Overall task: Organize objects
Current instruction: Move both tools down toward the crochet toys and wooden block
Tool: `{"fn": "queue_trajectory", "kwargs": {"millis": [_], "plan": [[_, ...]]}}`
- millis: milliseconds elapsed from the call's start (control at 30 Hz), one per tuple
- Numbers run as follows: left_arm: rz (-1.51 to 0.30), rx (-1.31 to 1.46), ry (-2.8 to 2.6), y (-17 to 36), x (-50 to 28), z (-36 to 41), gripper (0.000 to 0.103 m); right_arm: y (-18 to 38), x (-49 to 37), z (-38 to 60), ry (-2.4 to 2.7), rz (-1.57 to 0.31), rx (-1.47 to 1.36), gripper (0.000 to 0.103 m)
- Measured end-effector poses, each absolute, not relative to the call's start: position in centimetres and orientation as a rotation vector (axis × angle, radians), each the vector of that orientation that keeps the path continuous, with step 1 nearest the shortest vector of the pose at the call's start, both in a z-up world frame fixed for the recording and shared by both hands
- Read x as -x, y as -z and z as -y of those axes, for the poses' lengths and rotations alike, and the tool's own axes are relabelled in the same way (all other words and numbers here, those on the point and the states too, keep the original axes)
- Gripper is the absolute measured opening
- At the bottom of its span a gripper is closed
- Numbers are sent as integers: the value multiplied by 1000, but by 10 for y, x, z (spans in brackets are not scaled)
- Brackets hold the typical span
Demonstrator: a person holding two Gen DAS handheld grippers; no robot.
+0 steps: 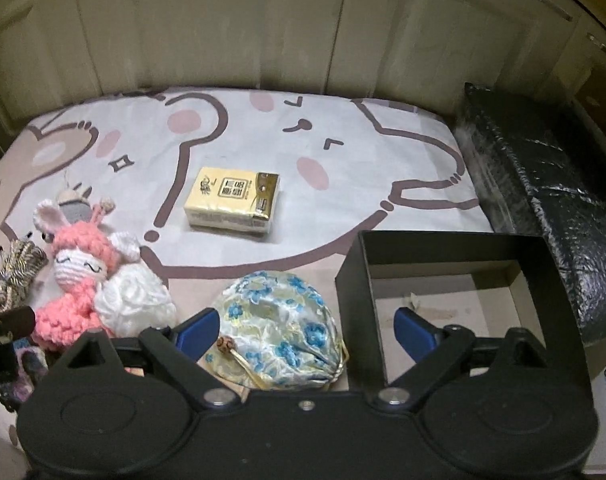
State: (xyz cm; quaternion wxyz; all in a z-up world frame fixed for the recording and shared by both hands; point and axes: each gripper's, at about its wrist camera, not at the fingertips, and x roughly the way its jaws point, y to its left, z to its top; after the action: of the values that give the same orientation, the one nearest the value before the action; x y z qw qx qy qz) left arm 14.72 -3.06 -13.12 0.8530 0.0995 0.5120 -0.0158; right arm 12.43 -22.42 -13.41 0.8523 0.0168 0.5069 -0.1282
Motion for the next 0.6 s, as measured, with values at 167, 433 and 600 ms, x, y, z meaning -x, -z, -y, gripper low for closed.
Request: {"fn": "queue_trajectory", "kwargs": {"millis": [167,433,600], "plan": [[-1079,-224,45,136,-147,30,103,141,-127,216,241,-1089,6,95],[-1096,-196,64,138,-149,21,103,147,-128,209,228,-1127,89,95],[-1131,-206,53,144,-149,16,103,151,-124,200,217,-1163,175,95]]}}
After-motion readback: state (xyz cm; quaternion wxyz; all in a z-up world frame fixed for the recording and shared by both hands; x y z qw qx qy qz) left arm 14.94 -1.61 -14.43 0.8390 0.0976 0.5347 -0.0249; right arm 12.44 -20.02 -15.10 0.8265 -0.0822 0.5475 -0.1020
